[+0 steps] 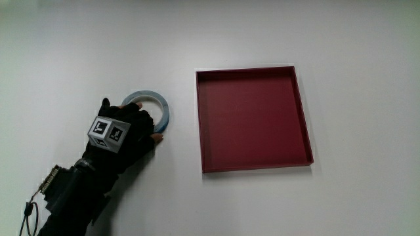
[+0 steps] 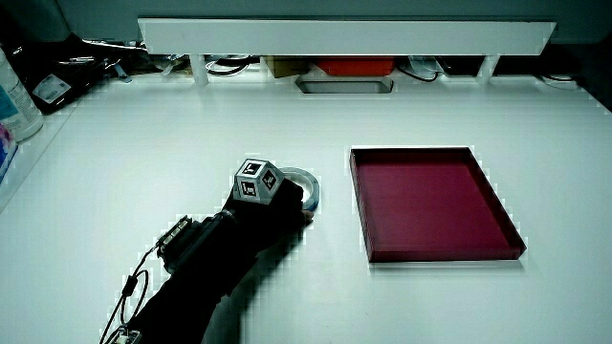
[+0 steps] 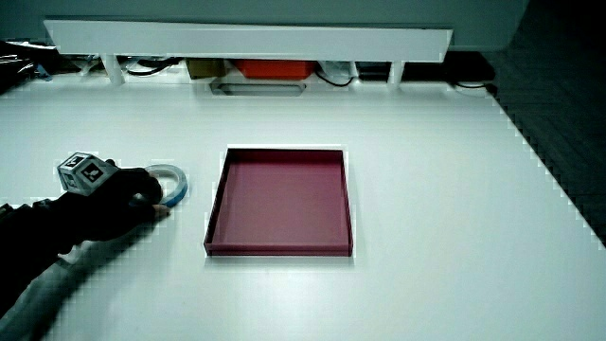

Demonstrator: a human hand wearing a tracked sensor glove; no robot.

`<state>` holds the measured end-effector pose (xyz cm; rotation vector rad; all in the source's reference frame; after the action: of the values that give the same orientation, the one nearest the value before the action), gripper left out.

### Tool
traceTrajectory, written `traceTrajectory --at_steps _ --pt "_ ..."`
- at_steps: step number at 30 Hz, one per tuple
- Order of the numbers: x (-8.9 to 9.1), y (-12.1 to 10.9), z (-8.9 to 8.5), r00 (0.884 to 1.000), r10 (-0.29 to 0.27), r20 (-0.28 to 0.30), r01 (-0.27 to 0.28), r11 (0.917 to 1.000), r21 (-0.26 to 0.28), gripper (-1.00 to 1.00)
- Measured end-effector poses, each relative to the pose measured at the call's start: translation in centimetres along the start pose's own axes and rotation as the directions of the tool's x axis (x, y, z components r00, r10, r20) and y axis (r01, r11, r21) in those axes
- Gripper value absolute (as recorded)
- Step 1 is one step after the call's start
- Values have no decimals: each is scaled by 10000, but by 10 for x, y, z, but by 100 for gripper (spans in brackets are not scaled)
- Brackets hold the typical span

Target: Pick blue tape

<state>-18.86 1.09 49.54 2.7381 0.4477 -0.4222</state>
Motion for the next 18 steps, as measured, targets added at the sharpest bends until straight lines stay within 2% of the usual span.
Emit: traceTrajectory --at_steps 2,4,8,10,11,13,14,18 --pt "-1 -1 0 9996 -15 280 12 9999 110 100" --pt "2 -3 7 9997 -205 93 203 9994 266 100" --pt "2 -7 13 9994 -164 295 148 9985 523 100" --pt "2 -8 17 9981 -222 582 182 9975 676 100" --pt "9 -10 27 9997 -180 138 170 9975 683 100" --pt "10 -12 30 9975 -473 533 422 9948 931 100" --pt "15 -13 34 9977 -408 535 356 9949 949 100" --pt "36 -17 50 9950 -934 351 880 9873 1321 100"
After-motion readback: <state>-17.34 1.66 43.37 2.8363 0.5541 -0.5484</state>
